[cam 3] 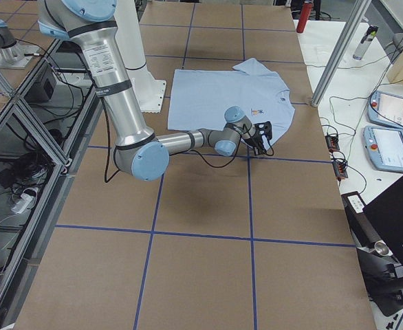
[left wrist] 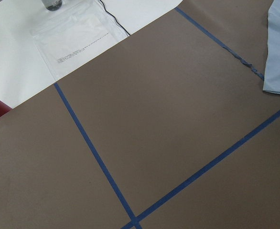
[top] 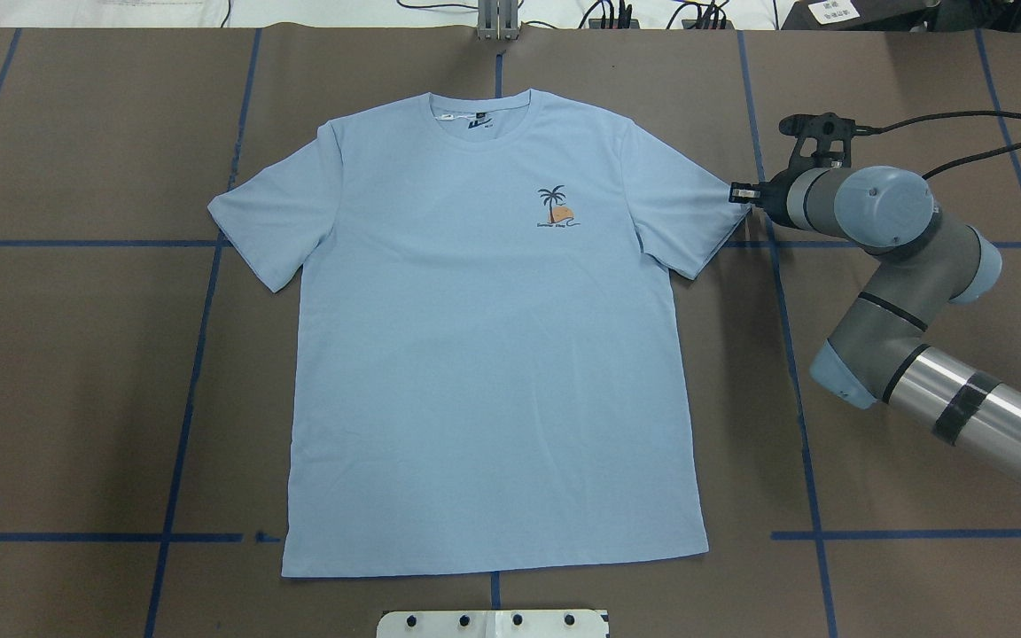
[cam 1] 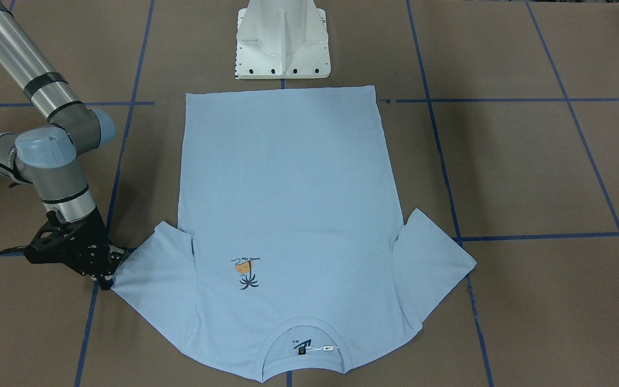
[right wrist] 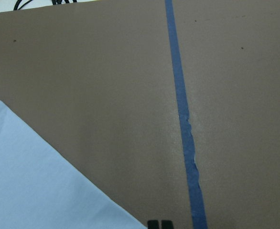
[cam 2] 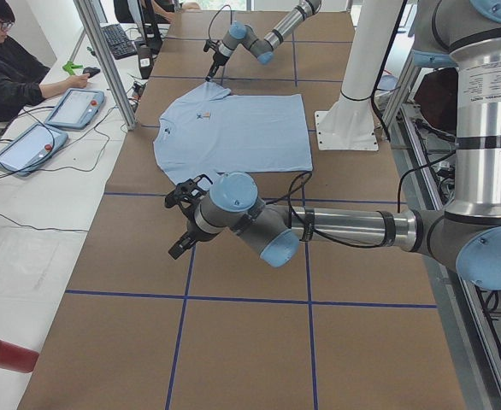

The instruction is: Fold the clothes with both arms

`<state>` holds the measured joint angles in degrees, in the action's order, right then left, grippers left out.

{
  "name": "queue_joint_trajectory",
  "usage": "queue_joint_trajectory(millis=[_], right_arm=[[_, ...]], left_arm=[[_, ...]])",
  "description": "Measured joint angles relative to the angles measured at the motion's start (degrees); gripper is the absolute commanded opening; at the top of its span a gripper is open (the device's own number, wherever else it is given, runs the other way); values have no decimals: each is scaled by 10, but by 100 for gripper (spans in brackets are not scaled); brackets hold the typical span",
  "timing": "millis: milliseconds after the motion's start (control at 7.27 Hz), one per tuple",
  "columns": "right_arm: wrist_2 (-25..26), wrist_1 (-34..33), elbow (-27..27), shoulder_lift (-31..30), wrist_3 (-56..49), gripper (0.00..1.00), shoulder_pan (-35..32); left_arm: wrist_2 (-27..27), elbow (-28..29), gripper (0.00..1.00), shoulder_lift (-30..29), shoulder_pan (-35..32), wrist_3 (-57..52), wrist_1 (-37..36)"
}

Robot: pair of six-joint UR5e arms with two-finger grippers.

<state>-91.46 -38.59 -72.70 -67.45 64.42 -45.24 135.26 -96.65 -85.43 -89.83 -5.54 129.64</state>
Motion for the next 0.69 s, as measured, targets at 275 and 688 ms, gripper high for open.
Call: queue_joint_trajectory(millis=[275,688], right_arm=[[0,0,-3,1,-8,0,-5],[15,-151,-90,25,5,0,-2]], left_arm=[[0,-1,100,1,0,0,0],[0,-1,100,2,0,0,0]])
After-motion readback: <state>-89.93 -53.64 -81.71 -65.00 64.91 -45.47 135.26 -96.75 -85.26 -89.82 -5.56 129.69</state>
